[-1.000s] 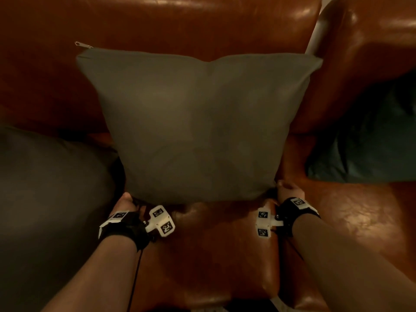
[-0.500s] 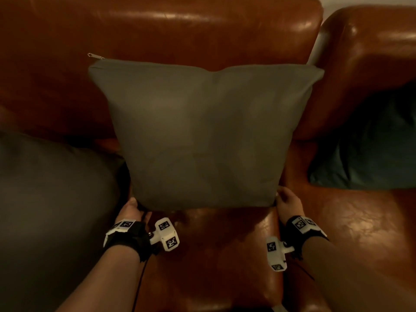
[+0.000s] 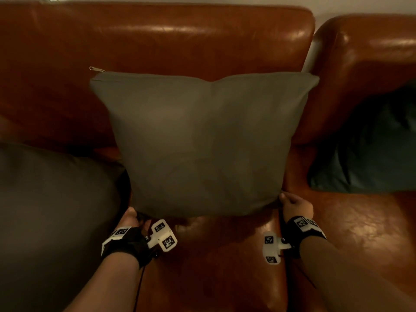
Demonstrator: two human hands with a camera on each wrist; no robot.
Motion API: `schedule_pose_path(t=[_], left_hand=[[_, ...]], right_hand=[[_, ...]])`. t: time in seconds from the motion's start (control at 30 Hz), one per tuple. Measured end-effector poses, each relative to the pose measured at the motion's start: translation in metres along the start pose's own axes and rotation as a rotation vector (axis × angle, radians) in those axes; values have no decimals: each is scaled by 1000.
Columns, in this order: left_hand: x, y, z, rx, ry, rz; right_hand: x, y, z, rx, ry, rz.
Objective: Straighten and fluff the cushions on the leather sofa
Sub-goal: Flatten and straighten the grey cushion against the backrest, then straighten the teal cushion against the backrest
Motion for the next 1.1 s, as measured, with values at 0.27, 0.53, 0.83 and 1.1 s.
schedule_pose_path(t=[0.27,0.53,0.83,1.1], left_hand=[[-5,16,-25,33,-228,-103],[21,77,-73,208,-298,-61],[42,161,-114,624,-436,71],[18,164,-68,474,-684,-144]], right_hand=[[-7,0,6,149,-60,70],[-45,26,130,-88,-517,305],[-61,74,206,-350,-236,407],[-71,86,192,-385,33,294]])
Point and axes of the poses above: each hand's wrist, its own y-axis away from the middle knuckle, its own x-axis out of the palm, z = x × y, the point moved 3 cm from there along -y, towards the middle knuckle
